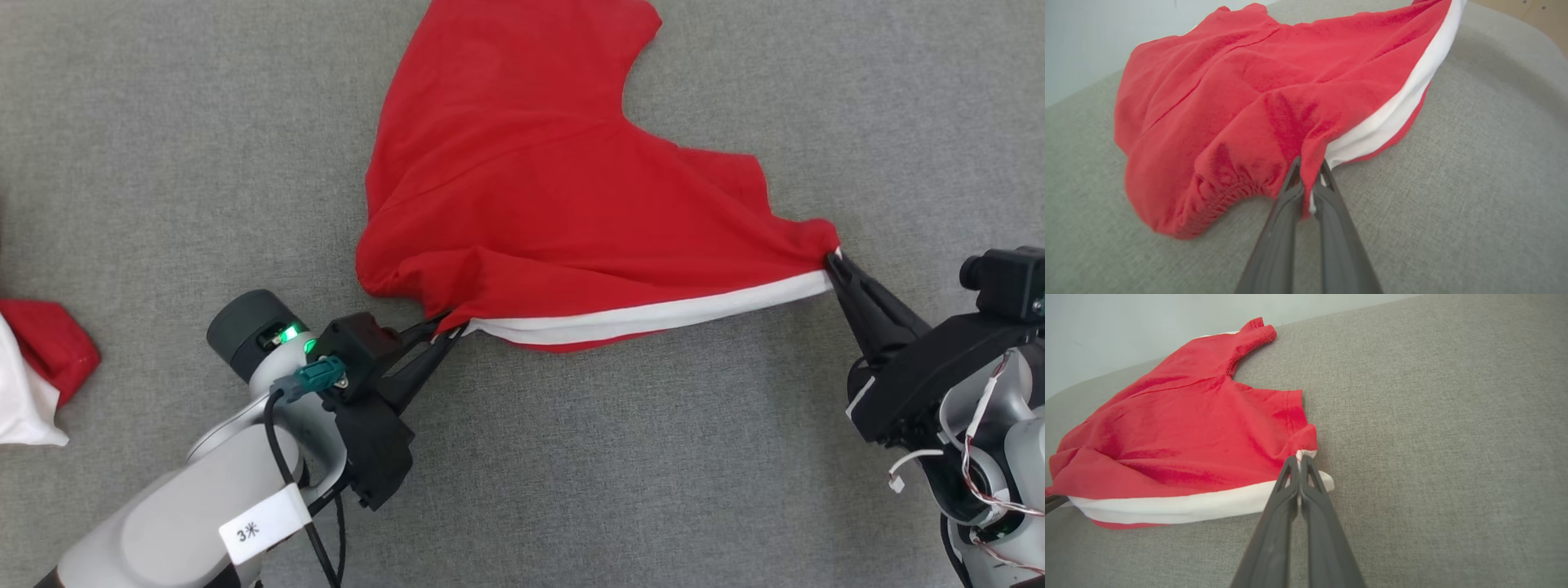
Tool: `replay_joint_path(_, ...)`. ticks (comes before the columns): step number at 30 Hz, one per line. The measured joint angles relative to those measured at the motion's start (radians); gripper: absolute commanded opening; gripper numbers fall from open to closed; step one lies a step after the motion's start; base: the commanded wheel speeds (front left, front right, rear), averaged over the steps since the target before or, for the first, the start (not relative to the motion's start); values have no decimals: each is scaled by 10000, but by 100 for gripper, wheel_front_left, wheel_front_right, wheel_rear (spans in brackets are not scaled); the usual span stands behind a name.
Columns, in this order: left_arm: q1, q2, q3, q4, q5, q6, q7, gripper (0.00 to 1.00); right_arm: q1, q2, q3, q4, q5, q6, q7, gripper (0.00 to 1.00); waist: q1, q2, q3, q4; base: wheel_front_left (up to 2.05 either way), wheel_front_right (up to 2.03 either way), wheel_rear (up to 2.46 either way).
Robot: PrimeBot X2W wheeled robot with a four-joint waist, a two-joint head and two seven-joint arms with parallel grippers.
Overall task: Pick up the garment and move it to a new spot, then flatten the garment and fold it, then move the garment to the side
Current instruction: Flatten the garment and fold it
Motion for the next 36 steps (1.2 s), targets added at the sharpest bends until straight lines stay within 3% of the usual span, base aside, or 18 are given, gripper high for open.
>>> replay_joint_path(13,1453,86,-205,828,-33,188,-763,0,1830,-309,180,201,376,418,591,0,-5,-3,-1314,213,0,0,0)
replay_joint_path(27,3106,322,-679,686,-299,629,-859,0,3887,-192,598,54,767,408,1206,0,-6,-4,-3157,536,0,0,0)
replay_joint_path(29,3242,301,-732,685,-307,635,-857,48,4010,-174,658,59,767,387,1289,0,-7,-4,-3300,547,0,0,0)
replay_joint_path(30,3286,290,-754,686,-307,642,-857,84,4050,-146,679,67,767,334,1290,11,-7,-4,-3351,550,0,0,0)
replay_joint_path(31,3344,270,-759,696,-324,677,-853,100,4073,-115,706,88,769,334,1323,44,-7,-5,-3386,551,0,0,0)
replay_joint_path(32,3398,242,-771,711,-380,711,-823,100,4096,-100,731,111,769,326,1377,100,-7,-5,-3410,550,0,0,0)
replay_joint_path(36,3490,176,-757,755,-502,803,-784,100,4158,-73,702,282,755,142,1386,100,-4,-4,-3448,541,0,0,0)
